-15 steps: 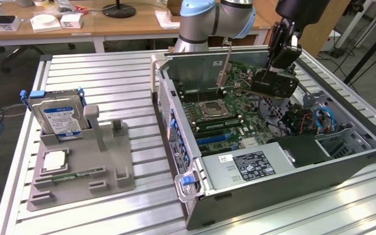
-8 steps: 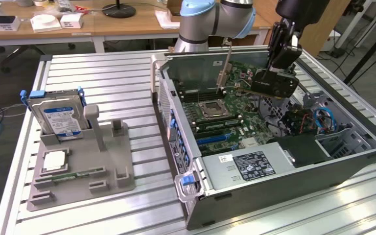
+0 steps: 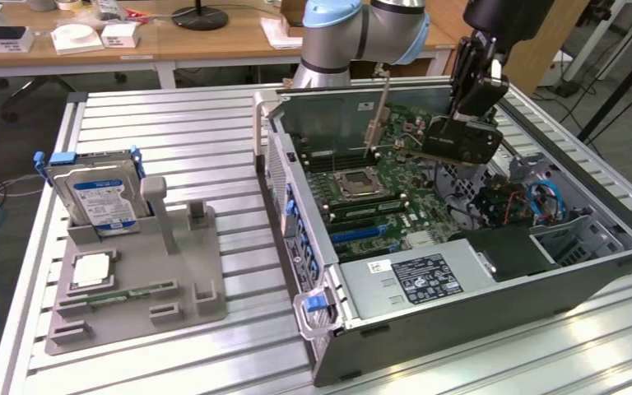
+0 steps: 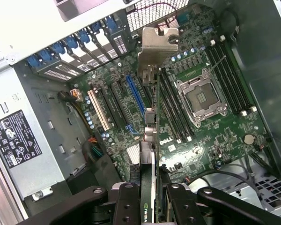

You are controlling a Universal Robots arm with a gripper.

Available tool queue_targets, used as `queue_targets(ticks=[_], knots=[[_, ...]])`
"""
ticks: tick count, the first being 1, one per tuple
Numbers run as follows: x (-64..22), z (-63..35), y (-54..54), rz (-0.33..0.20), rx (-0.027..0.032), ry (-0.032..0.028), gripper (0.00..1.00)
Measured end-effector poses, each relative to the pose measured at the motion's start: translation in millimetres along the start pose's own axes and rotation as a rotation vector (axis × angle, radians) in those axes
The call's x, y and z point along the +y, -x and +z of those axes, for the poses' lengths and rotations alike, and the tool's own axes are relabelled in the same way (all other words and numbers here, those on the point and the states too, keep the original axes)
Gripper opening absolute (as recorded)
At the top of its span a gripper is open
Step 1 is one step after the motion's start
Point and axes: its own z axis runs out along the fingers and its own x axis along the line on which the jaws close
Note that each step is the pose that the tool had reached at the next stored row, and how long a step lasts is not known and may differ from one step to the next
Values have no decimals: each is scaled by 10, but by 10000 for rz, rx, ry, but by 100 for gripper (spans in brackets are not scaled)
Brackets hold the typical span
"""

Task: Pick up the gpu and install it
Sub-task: 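Insert the gpu into the slot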

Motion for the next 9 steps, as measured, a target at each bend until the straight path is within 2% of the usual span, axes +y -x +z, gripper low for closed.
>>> queue_targets(ticks=[9], knots=[[0,9,1,-273,-7,-47,26]])
